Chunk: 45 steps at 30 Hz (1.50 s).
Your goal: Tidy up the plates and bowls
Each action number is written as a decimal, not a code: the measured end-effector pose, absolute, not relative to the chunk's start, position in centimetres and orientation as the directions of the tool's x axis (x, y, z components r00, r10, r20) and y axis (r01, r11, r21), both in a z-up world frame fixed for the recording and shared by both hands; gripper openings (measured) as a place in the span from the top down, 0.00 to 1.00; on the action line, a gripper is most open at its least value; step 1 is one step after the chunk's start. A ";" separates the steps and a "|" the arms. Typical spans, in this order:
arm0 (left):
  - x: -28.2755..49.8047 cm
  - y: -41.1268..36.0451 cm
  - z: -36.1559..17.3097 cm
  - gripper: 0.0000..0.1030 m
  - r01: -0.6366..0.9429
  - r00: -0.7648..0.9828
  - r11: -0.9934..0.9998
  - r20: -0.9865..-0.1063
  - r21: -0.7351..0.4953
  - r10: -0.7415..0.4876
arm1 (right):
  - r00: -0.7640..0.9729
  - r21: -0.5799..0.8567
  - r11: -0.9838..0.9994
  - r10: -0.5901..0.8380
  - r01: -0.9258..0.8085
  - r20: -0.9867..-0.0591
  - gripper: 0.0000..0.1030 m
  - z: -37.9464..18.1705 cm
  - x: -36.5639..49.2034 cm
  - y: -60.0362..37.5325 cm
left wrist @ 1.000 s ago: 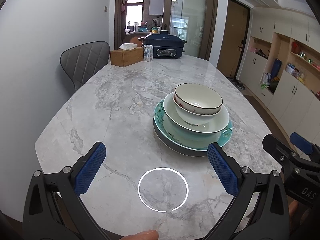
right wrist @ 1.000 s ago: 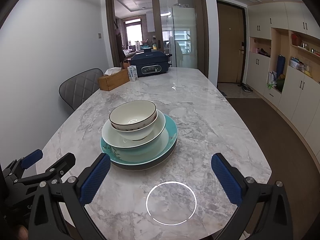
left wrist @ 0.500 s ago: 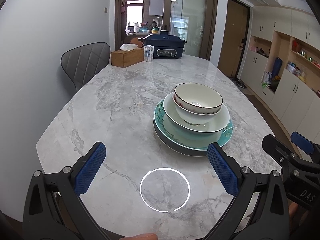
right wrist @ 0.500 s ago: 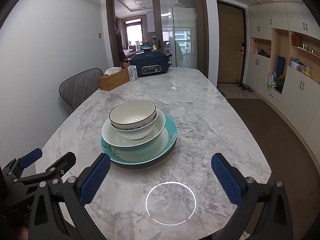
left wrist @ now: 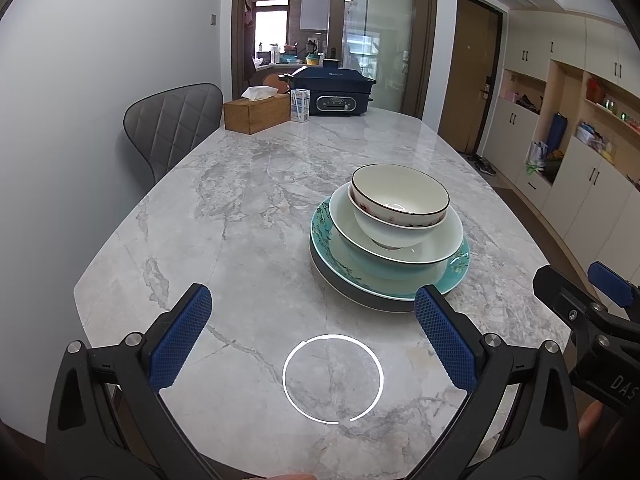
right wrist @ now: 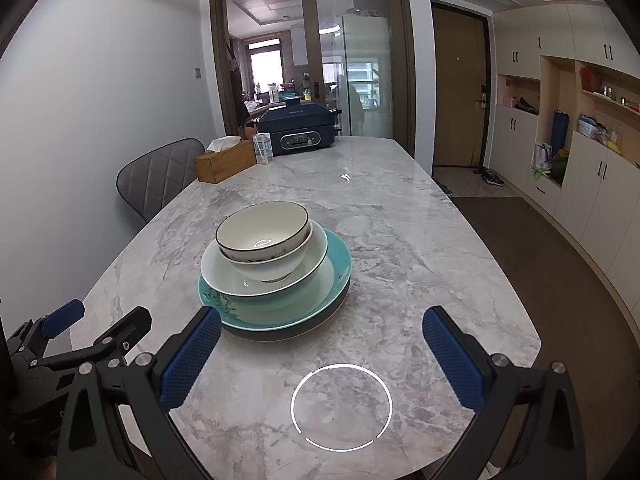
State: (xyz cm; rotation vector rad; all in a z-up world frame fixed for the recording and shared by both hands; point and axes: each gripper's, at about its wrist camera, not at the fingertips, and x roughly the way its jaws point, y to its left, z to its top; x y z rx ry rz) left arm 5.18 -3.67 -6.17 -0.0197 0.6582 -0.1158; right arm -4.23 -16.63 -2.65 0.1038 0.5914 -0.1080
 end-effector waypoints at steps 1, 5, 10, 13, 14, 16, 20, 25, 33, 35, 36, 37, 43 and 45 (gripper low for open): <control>5.2 -3.7 -6.2 0.00 0.100 0.785 0.993 -0.609 -0.055 -0.113 | 0.825 0.066 0.989 -0.073 0.132 -0.560 0.00 -2.7 -4.2 -16.6; 5.2 -3.6 -6.3 0.00 0.101 0.785 0.993 -0.610 -0.053 -0.112 | 0.825 0.066 0.989 -0.072 0.131 -0.560 0.00 -2.7 -4.2 -16.7; 5.3 -3.7 -6.4 0.00 0.102 0.783 0.993 -0.611 -0.052 -0.112 | 0.825 0.067 0.989 -0.074 0.134 -0.560 0.00 -2.6 -4.2 -16.6; 5.3 -3.7 -6.4 0.00 0.102 0.783 0.993 -0.612 -0.055 -0.114 | 0.825 0.067 0.989 -0.074 0.134 -0.560 0.00 -2.6 -4.2 -16.5; 5.3 -3.7 -6.4 0.00 0.103 0.783 0.993 -0.612 -0.054 -0.114 | 0.825 0.067 0.989 -0.074 0.134 -0.560 0.00 -2.6 -4.2 -16.5; 5.3 -3.7 -6.4 0.00 0.102 0.782 0.993 -0.612 -0.056 -0.115 | 0.825 0.067 0.989 -0.074 0.134 -0.561 0.00 -2.6 -4.2 -16.5; 5.3 -3.8 -6.4 0.00 0.105 0.781 0.993 -0.614 -0.056 -0.117 | 0.825 0.067 0.989 -0.074 0.134 -0.561 0.00 -2.6 -4.2 -16.5; 5.3 -3.7 -6.5 0.00 0.105 0.779 0.993 -0.616 -0.057 -0.118 | 0.825 0.067 0.988 -0.077 0.137 -0.560 0.00 -2.6 -4.3 -16.4; 5.3 -3.6 -6.5 0.00 0.103 0.780 0.993 -0.615 -0.056 -0.115 | 0.825 0.066 0.989 -0.075 0.135 -0.561 0.00 -2.6 -4.3 -16.4; 5.4 -3.5 -6.6 0.00 0.103 0.780 0.993 -0.615 -0.054 -0.114 | 0.825 0.067 0.988 -0.076 0.136 -0.561 0.00 -2.6 -4.3 -16.4; 5.4 -3.5 -6.6 0.00 0.102 0.780 0.993 -0.615 -0.053 -0.113 | 0.825 0.066 0.989 -0.076 0.136 -0.560 0.00 -2.6 -4.3 -16.4; 5.4 -3.4 -6.6 0.00 0.103 0.780 0.993 -0.615 -0.053 -0.114 | 0.825 0.066 0.989 -0.076 0.136 -0.560 0.00 -2.6 -4.3 -16.4; 5.5 -3.3 -6.7 0.00 0.103 0.781 0.994 -0.615 -0.046 -0.110 | 0.824 0.066 0.988 -0.077 0.137 -0.561 0.00 -2.6 -4.3 -16.4; 5.5 -3.2 -6.7 0.00 0.101 0.782 0.994 -0.614 -0.045 -0.107 | 0.825 0.067 0.988 -0.076 0.137 -0.560 0.00 -2.6 -4.4 -16.4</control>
